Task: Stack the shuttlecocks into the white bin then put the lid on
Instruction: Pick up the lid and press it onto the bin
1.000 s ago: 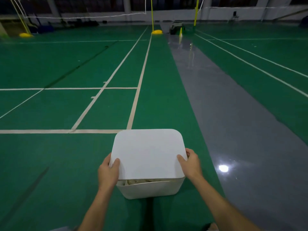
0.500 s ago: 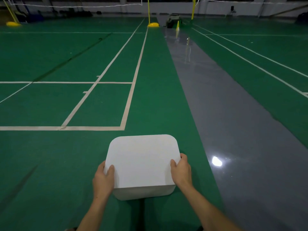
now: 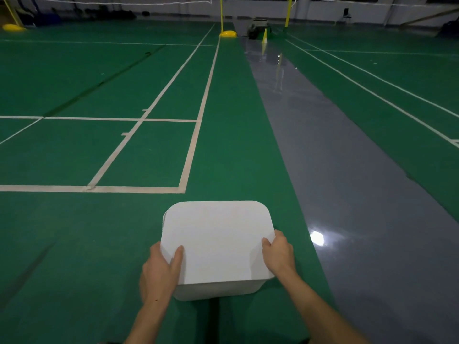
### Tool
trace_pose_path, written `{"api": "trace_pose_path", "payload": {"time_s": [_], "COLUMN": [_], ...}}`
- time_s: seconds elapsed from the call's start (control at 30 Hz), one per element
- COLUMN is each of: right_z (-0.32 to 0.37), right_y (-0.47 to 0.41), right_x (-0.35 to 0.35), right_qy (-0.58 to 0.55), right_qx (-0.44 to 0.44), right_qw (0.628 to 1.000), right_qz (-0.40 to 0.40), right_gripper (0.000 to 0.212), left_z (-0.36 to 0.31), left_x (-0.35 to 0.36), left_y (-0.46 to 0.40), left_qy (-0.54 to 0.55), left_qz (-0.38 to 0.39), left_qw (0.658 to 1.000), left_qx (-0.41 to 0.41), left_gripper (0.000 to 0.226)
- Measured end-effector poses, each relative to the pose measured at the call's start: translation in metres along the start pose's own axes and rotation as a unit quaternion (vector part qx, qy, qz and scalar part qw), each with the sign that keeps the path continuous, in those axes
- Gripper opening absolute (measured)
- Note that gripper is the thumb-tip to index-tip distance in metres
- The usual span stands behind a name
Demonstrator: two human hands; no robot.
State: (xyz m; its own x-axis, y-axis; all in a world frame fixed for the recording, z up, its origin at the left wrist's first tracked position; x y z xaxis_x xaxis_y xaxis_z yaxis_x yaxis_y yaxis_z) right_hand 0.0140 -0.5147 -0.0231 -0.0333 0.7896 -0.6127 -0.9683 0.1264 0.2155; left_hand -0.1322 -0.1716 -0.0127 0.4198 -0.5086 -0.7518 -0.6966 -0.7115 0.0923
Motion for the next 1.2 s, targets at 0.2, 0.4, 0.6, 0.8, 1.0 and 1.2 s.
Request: {"api": "trace_pose_path", "payload": {"time_s": [0.2,0.4,0.6,0.8,1.0,1.2], "right_z": [0.010,0.027,0.016,0.010,0.031,0.075], "right_y": [-0.001,-0.004,-0.006,-0.005,0.010,0.012], "right_x": [0.002,-0.002,0.006,0.011,0.024,0.070], "right_qy": [-0.004,0.020,0.050,0.107,0.271,0.344], "right_qx": [-0.019,-0.038,-0.003,-0.009,-0.090,-0.267], "right_qw": [1.000,0.999,0.998,0.994,0.958,0.898], "right_qz": [0.006,0.006,0.036,0.036,0.013,0.058], "right_gripper": [0.017,0.019,0.018,0.033,0.062,0.067], "left_z": [-0.003,-0.006,0.006,0.014,-0.008,-0.074], "left_x": [-0.006,-0.016,-0.010,-0.006,0.005,0.047], "left_y": [-0.001,0.001,0.001,0.008,-0.009,-0.010], "left_qy": [-0.009,-0.003,-0.032,-0.102,-0.183,-0.310], "left_qz": [-0.012,-0.055,-0.033,-0.022,-0.014,0.037], "left_qw": [1.000,0.998,0.998,0.994,0.981,0.903], "left_qx": [0.001,-0.010,-0.033,-0.036,0.059,0.295], "left_gripper": [0.064,0.061,0.060,0.066,0.069,0.074]}}
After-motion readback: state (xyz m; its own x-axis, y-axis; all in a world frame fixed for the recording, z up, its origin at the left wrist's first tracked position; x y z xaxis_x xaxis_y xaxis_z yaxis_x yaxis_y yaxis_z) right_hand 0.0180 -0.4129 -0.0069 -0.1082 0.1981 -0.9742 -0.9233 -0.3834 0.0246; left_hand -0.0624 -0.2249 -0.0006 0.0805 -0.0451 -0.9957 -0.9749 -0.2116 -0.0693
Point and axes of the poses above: each hand's wrist, its own y-axis away from the middle knuckle, its own x-axis out of the palm, z = x × y, the point moved 10 cm from there along -y, towards the middle knuckle, and after that the axes turned 4 degrees about -y, right-handed, at the moved point
